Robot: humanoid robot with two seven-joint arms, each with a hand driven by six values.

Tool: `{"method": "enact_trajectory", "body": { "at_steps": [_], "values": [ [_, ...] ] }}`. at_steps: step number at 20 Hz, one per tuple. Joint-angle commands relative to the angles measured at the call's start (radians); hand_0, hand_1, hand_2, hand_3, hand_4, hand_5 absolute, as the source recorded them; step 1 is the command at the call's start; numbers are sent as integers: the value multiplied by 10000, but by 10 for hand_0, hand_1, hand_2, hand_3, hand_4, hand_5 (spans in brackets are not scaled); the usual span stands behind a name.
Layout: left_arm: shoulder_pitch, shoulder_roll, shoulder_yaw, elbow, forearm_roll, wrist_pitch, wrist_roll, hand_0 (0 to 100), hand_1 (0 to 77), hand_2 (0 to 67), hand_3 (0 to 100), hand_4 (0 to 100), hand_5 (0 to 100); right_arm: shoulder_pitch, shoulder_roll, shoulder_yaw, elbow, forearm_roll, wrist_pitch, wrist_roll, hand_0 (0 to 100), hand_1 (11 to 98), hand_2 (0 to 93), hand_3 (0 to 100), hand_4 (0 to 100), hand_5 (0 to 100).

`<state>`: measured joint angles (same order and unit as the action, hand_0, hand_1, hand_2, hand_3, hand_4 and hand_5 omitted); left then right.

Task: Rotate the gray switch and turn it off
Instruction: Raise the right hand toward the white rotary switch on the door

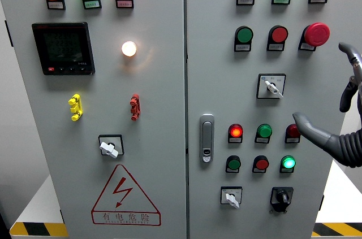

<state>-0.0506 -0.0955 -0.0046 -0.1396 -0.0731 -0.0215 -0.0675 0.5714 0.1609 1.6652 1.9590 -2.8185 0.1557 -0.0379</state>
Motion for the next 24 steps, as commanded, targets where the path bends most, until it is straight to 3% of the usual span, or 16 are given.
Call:
{"method": "enact_trajectory", "body": {
  "at_steps": [1, 9, 11, 13, 14, 19, 24],
  "values": [
    [0, 3, 0, 0, -5, 0, 0, 0, 0, 133, 183, 95, 118, 23, 1, 7, -1, -9, 23, 11, 0, 470, 82, 873, 1000, 1000],
    [0, 3, 0, 0, -5, 0, 0, 0, 0, 132, 183, 96, 118, 39, 1, 84, -63, 6, 38, -19, 0, 465, 80, 873, 1000, 1000],
    [0, 3, 0, 0, -5, 0, 0, 0, 0, 132, 183, 96, 118, 100, 1, 69, -93, 6, 54, -157, 0, 455, 76, 873, 1000, 1000],
    [0, -12, 0, 0, -5, 0, 0, 0, 0, 132, 183, 95, 118, 146, 1, 69, -124, 173, 161, -371, 0, 435, 142, 862, 1000, 1000],
    [0, 3, 0, 0, -5, 0, 0, 0, 0, 132, 183, 95, 118, 222, 1, 53, -154, 372, 222, -646, 0, 434, 168, 865, 1000, 1000],
    [0, 3, 0, 0, -5, 0, 0, 0, 0, 132, 183, 95, 118, 651, 1, -54, -766, 650, 223, -1323, 0, 417, 430, 868, 976, 1000],
    [0, 3, 0, 0, -5, 0, 0, 0, 0, 132, 183, 95, 118, 1188, 1, -314, -1457, 788, 162, -1859, 0, 404, 532, 868, 970, 1000]
  ]
}}
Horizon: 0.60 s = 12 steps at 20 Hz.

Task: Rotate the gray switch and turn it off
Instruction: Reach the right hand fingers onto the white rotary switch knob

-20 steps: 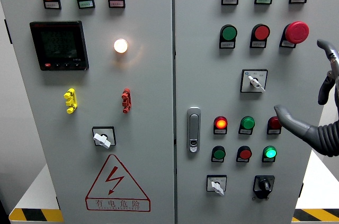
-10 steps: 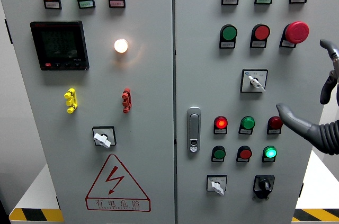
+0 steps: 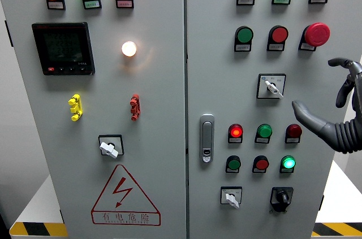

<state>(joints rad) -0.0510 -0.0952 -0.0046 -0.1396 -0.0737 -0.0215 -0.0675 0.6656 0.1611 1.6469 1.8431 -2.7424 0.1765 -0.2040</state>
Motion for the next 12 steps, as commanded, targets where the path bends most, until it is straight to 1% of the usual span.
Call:
{"method": "enact_trajectory", "body": {
  "at_steps": [1, 3, 4, 5, 8, 10, 12],
  "values": [
    [4, -15, 0, 0, 0, 0, 0, 0, 0, 132, 183, 95, 118, 338, 0, -162, -421, 27, -62, -276, 0, 403, 550, 868, 969, 1000],
    [4, 0, 0, 0, 0, 0, 0, 0, 0, 132, 183, 95, 118, 446, 0, -361, -575, 27, -77, -505, 0, 401, 571, 872, 968, 1000],
    [4, -15, 0, 0, 15, 0, 0, 0, 0, 132, 183, 95, 118, 523, -16, -514, -712, 42, -108, -643, 0, 398, 586, 876, 968, 1000],
    [4, 0, 0, 0, 16, 0, 0, 0, 0, 132, 183, 95, 118, 569, -16, -576, -805, 103, -123, -736, 0, 397, 589, 877, 968, 1000],
    [4, 0, 0, 0, 0, 0, 0, 0, 0, 132, 183, 95, 118, 646, -16, -653, -974, 211, -200, -874, 0, 395, 619, 882, 967, 1000],
    [4, 0, 0, 0, 0, 0, 0, 0, 0, 132, 183, 95, 118, 662, -16, -761, -1066, 211, -215, -920, 0, 392, 646, 890, 966, 1000],
    [4, 0, 0, 0, 0, 0, 0, 0, 0, 132, 183, 95, 118, 738, -16, -761, -1173, 211, -215, -921, 0, 391, 653, 894, 966, 1000]
  ]
}}
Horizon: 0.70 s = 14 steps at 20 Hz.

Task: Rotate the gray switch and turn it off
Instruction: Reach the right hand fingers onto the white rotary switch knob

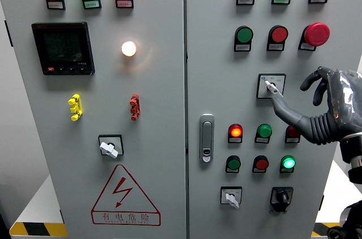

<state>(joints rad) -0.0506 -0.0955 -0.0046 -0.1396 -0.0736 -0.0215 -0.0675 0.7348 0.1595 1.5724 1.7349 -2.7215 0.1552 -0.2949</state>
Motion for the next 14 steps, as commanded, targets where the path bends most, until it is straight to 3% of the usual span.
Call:
{"method": "enact_trajectory", "body": {
  "at_steps": [1, 14],
  "values": [
    [0, 3, 0, 0, -1, 0, 0, 0, 0, 132, 183, 95, 118, 91, 1, -62, -168, 2, -2, -72, 0, 389, 657, 896, 966, 1000],
    [0, -12, 0, 0, -1, 0, 0, 0, 0, 133, 183, 95, 118, 490, -15, -277, -997, 2, -355, -134, 0, 371, 660, 911, 967, 1000]
  ]
}}
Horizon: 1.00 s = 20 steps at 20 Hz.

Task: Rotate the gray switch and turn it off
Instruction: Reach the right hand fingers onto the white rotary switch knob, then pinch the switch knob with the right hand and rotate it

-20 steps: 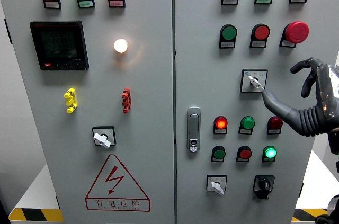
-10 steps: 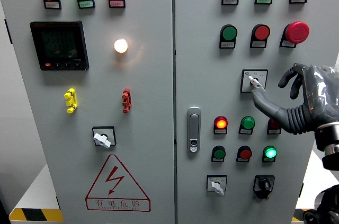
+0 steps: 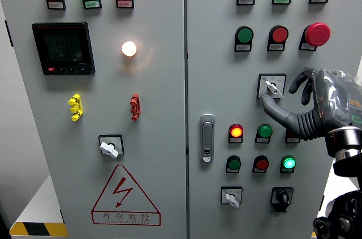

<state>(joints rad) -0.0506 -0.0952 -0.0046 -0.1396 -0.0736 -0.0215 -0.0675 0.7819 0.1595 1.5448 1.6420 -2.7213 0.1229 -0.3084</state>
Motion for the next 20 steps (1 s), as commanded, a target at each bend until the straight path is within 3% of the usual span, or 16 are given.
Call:
{"method": "enact_trajectory", "body": {
  "at_steps": [1, 20],
  "values": [
    [0, 1, 0, 0, -1, 0, 0, 0, 0, 133, 184, 95, 118, 34, 1, -1, -98, 0, -33, 1, 0, 370, 660, 913, 967, 1000],
    [0, 1, 0, 0, -1, 0, 0, 0, 0, 133, 183, 95, 118, 280, 1, -185, -697, -15, -262, -45, 0, 354, 674, 931, 970, 1000]
  ]
}}
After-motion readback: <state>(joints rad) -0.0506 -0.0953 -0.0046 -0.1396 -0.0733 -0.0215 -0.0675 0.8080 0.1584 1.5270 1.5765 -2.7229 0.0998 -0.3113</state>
